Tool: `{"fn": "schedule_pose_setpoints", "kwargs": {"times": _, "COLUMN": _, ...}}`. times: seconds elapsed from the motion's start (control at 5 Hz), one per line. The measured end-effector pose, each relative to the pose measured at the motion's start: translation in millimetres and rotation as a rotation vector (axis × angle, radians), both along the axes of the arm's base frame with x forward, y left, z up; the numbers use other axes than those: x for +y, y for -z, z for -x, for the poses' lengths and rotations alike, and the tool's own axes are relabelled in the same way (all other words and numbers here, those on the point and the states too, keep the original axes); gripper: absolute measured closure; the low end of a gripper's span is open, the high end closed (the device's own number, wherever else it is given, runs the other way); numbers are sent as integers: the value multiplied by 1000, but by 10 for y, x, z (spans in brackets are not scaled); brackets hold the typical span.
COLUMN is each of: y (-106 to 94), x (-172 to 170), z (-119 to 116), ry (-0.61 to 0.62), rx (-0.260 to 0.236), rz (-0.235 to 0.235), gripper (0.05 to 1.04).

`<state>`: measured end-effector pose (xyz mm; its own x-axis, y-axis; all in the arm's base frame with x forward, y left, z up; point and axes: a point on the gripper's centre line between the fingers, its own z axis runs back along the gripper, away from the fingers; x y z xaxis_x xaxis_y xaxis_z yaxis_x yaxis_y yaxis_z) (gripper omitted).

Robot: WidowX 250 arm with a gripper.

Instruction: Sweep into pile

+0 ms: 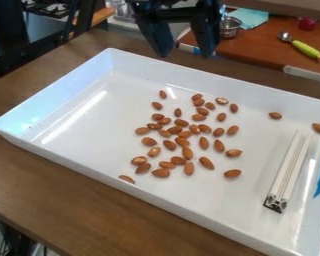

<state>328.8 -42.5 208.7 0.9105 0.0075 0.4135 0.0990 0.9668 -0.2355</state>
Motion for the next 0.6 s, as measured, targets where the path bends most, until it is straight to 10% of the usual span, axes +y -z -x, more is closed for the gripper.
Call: {"fn": "schedule_pose_setpoints", "kwargs": {"times": 0.6, "y": 577, "x": -467, "z": -60, "ry": -18, "rx": 149, "rz": 26, "gripper": 82}}
